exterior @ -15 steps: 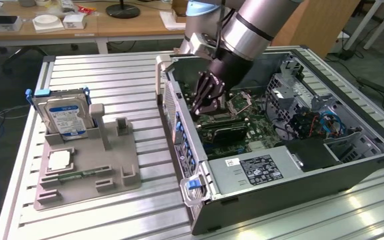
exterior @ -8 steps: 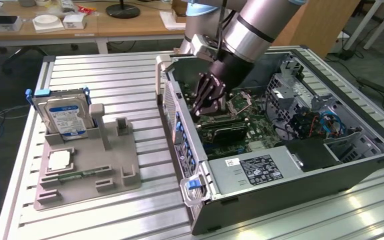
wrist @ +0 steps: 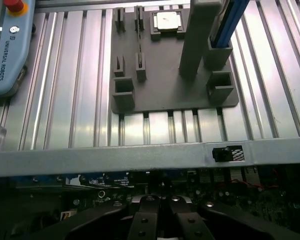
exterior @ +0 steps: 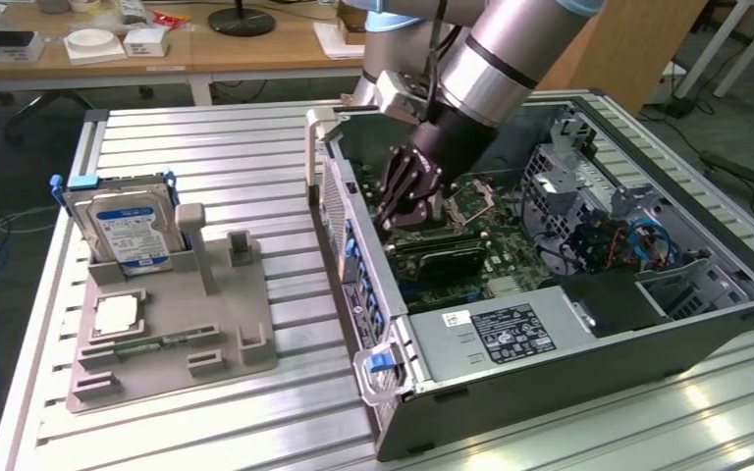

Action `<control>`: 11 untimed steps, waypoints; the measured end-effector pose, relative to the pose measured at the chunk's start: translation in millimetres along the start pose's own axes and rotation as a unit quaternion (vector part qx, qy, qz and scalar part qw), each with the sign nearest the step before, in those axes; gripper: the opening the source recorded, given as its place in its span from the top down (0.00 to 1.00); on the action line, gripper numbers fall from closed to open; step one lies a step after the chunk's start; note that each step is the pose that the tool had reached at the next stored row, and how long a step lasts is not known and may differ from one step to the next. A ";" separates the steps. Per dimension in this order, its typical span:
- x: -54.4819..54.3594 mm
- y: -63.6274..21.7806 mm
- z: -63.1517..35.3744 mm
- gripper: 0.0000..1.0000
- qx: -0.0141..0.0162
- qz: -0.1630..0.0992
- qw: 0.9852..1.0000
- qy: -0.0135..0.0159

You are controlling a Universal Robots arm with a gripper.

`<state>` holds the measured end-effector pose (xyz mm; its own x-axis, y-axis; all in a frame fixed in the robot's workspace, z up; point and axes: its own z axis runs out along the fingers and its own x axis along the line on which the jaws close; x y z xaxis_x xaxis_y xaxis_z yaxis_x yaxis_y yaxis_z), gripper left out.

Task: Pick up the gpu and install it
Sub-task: 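Press down on the gpu until it lock into place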

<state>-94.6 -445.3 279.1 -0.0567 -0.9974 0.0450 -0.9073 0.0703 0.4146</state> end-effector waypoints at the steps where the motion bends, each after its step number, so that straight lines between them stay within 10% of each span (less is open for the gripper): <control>1: 0.1 -1.0 1.6 0.90 0.000 0.000 1.000 0.000; 11: -0.7 -12.3 -0.8 0.90 -0.004 0.000 1.000 0.000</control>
<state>-83.1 -445.4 274.7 -0.0565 -0.9974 0.0443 -0.9044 0.0700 0.4210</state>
